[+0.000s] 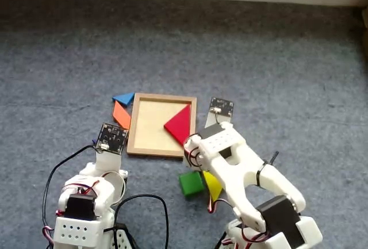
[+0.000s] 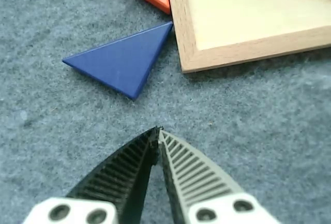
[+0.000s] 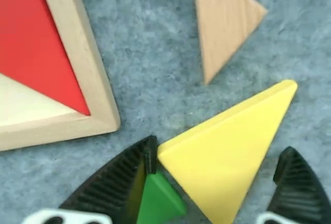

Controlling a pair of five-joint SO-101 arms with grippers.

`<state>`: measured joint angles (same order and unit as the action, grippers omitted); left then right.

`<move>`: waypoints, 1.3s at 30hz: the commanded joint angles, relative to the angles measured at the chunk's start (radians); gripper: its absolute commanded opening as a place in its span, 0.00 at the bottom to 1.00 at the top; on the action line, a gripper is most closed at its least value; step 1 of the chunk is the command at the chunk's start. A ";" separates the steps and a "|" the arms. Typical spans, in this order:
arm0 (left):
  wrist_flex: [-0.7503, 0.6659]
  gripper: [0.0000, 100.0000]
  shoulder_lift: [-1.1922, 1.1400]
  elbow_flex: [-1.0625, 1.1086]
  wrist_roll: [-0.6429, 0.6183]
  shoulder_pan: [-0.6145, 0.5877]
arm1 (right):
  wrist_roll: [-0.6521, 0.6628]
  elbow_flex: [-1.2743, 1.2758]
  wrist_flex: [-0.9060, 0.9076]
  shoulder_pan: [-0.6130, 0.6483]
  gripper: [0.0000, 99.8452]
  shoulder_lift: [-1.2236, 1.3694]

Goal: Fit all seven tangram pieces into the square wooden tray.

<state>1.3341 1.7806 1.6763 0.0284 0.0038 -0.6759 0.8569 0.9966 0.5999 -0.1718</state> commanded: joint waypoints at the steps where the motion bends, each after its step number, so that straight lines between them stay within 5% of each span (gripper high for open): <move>1: 0.006 0.00 0.035 0.019 -0.011 0.013 | -0.003 -0.004 0.021 0.035 0.35 -0.007; 20: 0.006 0.00 0.035 0.019 -0.011 0.013 | -0.005 -0.007 0.025 0.028 0.34 -0.010; 28: 0.006 0.00 0.035 0.019 -0.011 0.013 | -0.003 -0.008 0.021 -0.013 0.16 -0.015; 39: 0.006 0.00 0.035 0.019 -0.011 0.013 | 0.137 -0.044 0.099 -0.042 0.15 -0.022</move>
<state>1.3341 1.7806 1.6763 0.0284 0.0038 -0.5884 0.8554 1.0457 0.5708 -0.1749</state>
